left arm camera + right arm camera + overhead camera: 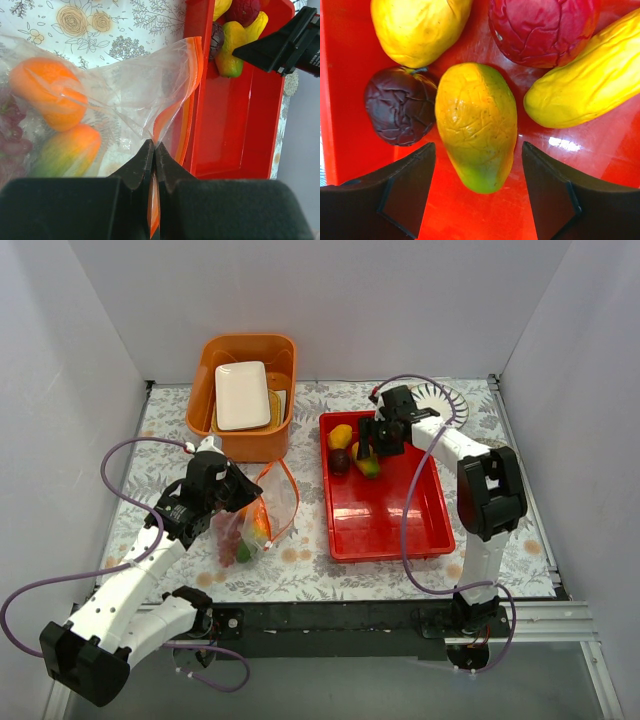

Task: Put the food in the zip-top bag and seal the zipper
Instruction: Pick up the fake fruit from the bin.

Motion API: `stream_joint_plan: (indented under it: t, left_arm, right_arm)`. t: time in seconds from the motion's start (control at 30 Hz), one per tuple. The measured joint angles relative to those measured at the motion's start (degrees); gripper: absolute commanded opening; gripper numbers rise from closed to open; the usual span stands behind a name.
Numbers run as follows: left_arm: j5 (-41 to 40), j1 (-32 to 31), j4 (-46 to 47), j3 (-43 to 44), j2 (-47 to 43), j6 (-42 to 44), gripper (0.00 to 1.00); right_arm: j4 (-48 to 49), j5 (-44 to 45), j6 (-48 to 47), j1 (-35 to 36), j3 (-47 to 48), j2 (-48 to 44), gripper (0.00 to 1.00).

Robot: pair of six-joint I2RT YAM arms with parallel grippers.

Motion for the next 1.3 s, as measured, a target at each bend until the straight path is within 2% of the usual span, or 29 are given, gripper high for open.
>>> stream_joint_plan:
  t: [0.33,0.47,0.5,0.6,0.73,0.8,1.3]
  left_arm:
    - [0.2,0.0,0.0,0.0,0.0,0.0,0.00]
    - [0.2,0.0,0.0,0.0,0.0,0.0,0.00]
    - [0.2,0.0,0.0,0.0,0.0,0.0,0.00]
    - [0.2,0.0,0.0,0.0,0.0,0.0,0.00]
    - [0.2,0.0,0.0,0.0,0.0,0.0,0.00]
    - [0.2,0.0,0.0,0.0,0.0,0.0,0.00]
    - [0.2,0.0,0.0,0.0,0.4,0.0,0.00]
  right_arm:
    - [0.0,-0.5,-0.5,0.0,0.0,3.5,0.77]
    - [0.0,-0.9,-0.8,0.0,-0.1,3.9,0.63]
    - [0.1,-1.0,-0.9,0.0,-0.1,3.9,0.55]
    - [1.7,-1.4,-0.8,0.0,-1.6,3.6,0.44]
    - [2.8,-1.6,-0.8,0.0,-4.7,1.1,0.38]
    - [2.7,-1.7,-0.8,0.0,-6.5,-0.4,0.31]
    - [3.2,-8.5,2.0,0.6,-16.3,-16.9,0.32]
